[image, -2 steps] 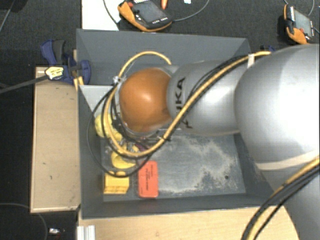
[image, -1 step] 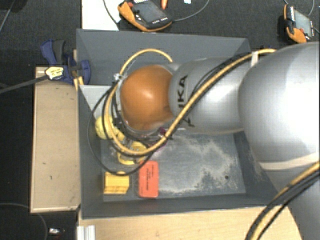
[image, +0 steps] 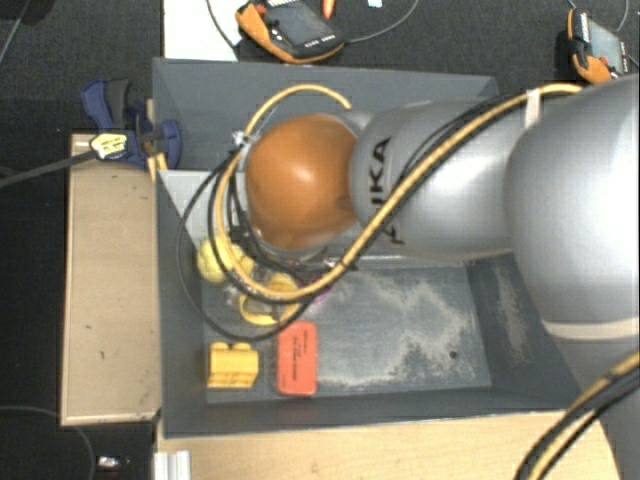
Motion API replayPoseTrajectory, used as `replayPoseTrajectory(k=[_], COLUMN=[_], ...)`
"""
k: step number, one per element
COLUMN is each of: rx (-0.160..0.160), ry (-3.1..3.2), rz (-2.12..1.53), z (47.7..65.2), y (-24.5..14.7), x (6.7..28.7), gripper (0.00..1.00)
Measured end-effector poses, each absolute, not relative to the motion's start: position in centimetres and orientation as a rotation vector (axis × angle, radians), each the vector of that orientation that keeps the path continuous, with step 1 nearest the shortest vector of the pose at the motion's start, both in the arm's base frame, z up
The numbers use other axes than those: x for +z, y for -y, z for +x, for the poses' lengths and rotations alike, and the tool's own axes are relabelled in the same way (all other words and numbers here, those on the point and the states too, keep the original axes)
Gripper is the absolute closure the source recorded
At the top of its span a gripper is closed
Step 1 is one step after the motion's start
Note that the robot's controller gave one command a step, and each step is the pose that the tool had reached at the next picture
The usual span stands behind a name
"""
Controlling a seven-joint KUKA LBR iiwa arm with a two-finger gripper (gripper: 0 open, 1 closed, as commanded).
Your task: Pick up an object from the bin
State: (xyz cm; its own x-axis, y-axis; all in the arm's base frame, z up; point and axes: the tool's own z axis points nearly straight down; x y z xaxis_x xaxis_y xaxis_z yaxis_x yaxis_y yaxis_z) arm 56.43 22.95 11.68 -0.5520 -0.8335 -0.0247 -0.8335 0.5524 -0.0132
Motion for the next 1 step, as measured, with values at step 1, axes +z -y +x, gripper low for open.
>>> replayPoseTrajectory(k=[1], rx=[0.0], ry=[-2.741], rz=[-1.461], z=[56.6], y=[-23.03], x=[15.4], gripper=[1.0])
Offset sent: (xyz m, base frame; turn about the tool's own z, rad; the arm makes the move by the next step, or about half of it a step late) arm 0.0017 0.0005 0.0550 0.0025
